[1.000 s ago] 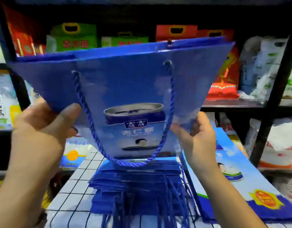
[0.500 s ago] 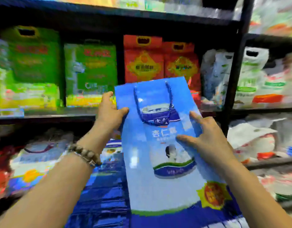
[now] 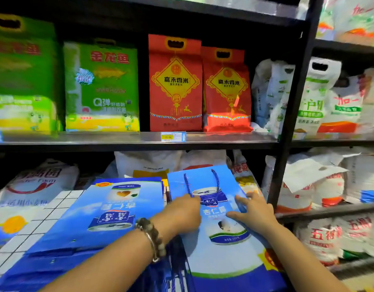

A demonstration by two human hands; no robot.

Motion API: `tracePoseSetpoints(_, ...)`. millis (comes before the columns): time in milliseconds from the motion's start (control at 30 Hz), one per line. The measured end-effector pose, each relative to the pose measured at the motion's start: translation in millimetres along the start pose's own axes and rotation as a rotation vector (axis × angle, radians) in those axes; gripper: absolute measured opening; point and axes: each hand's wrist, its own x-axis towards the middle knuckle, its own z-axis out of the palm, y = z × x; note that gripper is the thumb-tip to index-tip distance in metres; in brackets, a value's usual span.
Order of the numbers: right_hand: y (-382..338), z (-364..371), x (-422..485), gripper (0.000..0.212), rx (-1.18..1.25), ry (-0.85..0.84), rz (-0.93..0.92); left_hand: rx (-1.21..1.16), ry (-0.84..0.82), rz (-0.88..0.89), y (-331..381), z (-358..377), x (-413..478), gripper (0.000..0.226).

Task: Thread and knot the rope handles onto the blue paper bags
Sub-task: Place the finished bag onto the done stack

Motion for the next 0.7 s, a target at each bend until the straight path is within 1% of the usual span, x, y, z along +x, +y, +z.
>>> tracePoseSetpoints(67,-3,2,3,0.067,-0.061,0.042,-0.026,0.093,-0.139,0.046,18,22,-24,0.051)
tracePoseSetpoints(133,-12,4,7,0.064,-0.099,0.064,-0.095,0.14,-0.185,0.019,27,45,-35,0.065)
tracePoseSetpoints(200,-21,10,11,0.062,-0.097,0.028,-0.169,0.114,-0.143,-0.015,29,61,-33,0.066)
tracePoseSetpoints(233,-25,15,11,0.063,-0.088,-0.028,-0.179,0.089,-0.108,-0.021,29,67,-32,0.066)
tracePoseSetpoints(300,-25,29,11,0.065,-0.085,-0.15,-0.156,0.073,-0.08,-0.016,29,73,-29,0.066)
tracePoseSetpoints(367,-22,37,9,0.07,-0.097,-0.222,-0.125,0.078,-0.092,-0.003,28,75,-28,0.067)
tracePoseSetpoints(567,-24,40,12,0.081,-0.165,-0.336,-0.091,0.076,-0.148,0.002,27,69,-25,0.068)
tracePoseSetpoints(633,-25,40,12,0.081,-0.177,-0.335,-0.079,0.072,-0.155,-0.003,28,68,-24,0.069)
tracePoseSetpoints(700,-26,40,9,0.08,-0.194,-0.297,-0.07,0.111,-0.144,-0.011,30,66,-27,0.069)
